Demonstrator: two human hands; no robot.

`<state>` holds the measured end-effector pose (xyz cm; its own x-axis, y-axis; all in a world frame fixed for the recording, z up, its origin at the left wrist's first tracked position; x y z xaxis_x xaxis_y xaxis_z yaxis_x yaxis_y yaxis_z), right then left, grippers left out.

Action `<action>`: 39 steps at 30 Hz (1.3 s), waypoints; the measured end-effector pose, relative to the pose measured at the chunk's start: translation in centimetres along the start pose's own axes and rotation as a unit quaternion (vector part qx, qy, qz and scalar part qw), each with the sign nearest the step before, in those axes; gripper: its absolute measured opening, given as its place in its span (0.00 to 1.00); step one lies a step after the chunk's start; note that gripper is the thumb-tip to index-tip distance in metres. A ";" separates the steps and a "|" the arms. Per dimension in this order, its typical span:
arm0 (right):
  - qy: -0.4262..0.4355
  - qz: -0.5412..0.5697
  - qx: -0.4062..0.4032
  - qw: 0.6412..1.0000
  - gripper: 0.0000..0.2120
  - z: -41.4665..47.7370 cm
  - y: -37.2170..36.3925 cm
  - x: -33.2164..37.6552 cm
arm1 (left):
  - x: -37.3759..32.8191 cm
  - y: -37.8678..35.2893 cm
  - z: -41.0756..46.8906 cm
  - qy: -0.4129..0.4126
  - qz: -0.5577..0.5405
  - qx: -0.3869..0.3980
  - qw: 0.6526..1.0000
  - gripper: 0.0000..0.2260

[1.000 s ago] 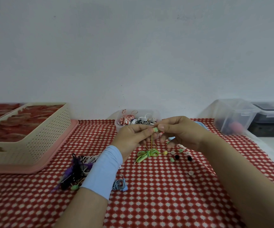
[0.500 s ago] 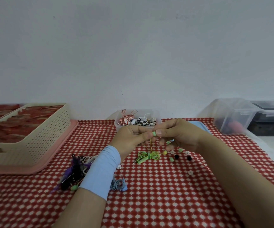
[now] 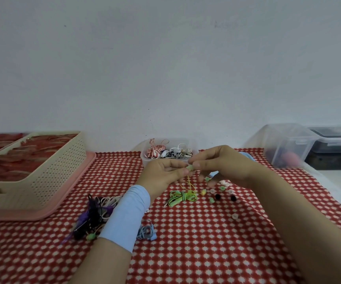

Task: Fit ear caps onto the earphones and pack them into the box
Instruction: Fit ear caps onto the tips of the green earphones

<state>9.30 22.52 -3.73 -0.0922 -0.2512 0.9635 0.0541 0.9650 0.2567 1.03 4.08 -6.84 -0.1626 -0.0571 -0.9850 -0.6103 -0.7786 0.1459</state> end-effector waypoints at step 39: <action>-0.092 -0.394 0.069 0.912 0.01 -0.1 1.5 0.1 | -3.4 -0.3 -1.2 0.037 0.336 0.212 0.917 0.10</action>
<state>9.47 23.93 -3.25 -0.2141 -0.8663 0.4513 -0.2246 0.4933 0.8404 2.71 3.77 -3.64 -0.5689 -0.4894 -0.6609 -0.6409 -0.2397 0.7292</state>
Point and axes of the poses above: each hand's wrist, its own z-axis towards the middle knuckle, its own y-axis out of the back of the hand, x = y × z, the point moved 1 cm from there along z, towards the middle knuckle
